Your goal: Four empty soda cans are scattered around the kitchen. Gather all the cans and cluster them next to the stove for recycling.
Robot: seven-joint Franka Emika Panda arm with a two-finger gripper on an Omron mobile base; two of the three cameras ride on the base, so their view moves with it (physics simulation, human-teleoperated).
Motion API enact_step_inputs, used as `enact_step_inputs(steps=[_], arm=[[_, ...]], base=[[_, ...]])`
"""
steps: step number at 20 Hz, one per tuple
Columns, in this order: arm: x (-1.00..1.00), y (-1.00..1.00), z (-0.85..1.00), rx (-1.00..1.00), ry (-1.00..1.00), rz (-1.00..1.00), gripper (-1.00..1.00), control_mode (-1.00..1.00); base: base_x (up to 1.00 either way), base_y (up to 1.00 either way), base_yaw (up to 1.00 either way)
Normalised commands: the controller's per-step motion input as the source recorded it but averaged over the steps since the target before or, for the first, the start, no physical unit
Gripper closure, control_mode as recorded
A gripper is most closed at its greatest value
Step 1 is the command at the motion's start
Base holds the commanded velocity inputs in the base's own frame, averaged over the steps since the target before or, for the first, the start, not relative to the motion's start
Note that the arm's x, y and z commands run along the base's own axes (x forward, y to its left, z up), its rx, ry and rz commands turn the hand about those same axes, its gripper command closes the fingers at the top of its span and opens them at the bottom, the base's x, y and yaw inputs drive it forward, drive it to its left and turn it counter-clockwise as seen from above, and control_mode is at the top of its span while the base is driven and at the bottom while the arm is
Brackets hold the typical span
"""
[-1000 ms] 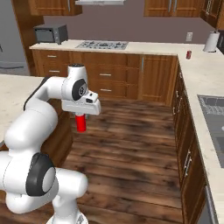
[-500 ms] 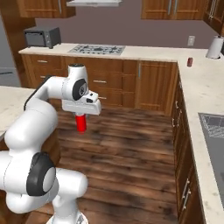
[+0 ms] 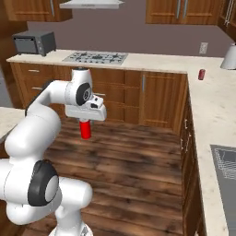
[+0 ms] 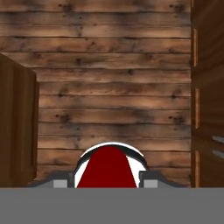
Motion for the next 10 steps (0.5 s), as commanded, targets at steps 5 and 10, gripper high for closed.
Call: enact_step_inputs(steps=[5,10], arm=[[0.00,0.00,0.00,0.00,0.00,0.00,1.00,1.00],[0.00,0.00,0.00,0.00,0.00,0.00,1.00,1.00]], base=[[0.85,-0.42,0.03],[0.85,-0.36,0.03]])
